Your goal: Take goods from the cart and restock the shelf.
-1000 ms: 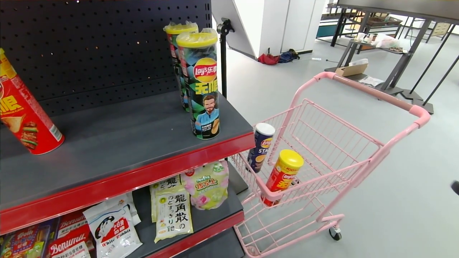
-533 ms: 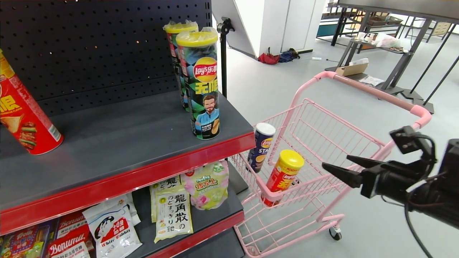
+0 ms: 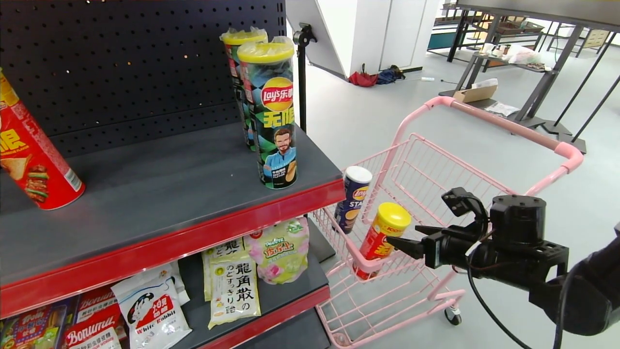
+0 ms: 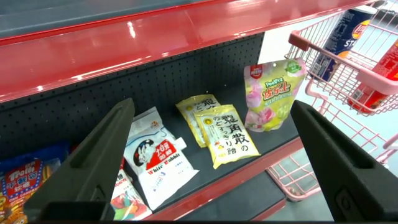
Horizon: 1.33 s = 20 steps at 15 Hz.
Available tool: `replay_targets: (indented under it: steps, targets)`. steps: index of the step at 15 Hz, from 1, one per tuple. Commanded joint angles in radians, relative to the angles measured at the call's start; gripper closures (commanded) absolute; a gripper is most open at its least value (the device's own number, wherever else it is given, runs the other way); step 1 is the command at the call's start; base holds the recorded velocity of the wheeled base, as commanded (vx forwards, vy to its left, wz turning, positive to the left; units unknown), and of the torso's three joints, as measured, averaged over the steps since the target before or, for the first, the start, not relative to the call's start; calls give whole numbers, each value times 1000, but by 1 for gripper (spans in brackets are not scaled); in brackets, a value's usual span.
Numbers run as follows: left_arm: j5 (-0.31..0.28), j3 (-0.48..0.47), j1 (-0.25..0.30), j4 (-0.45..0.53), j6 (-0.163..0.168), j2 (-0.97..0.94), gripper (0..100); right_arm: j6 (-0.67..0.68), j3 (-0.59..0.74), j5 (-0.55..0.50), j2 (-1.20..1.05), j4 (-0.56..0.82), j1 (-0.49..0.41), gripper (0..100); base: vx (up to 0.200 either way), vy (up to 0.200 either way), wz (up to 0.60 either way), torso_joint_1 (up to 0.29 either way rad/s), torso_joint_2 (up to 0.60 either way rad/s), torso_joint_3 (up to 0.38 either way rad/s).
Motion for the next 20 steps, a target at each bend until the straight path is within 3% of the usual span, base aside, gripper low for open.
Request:
replay_targets:
  steps: [1, 12, 16, 20]
  targets:
    - [0, 0, 1, 0, 0, 0, 0, 0, -35, 0, 61, 0, 0, 0, 0, 0, 0, 0, 0, 0]
    - [0, 0, 1, 0, 2, 0, 0, 0, -164, -8, 195, -7, 12, 0, 0, 0, 0, 0, 0, 0]
    - [0, 0, 1, 0, 2, 0, 0, 2, -158, -26, 278, -159, 19, 0, 0, 0, 0, 0, 0, 0]
    - [0, 0, 1, 0, 2, 0, 0, 8, -173, -31, 284, -161, 28, 0, 0, 0, 0, 0, 0, 0]
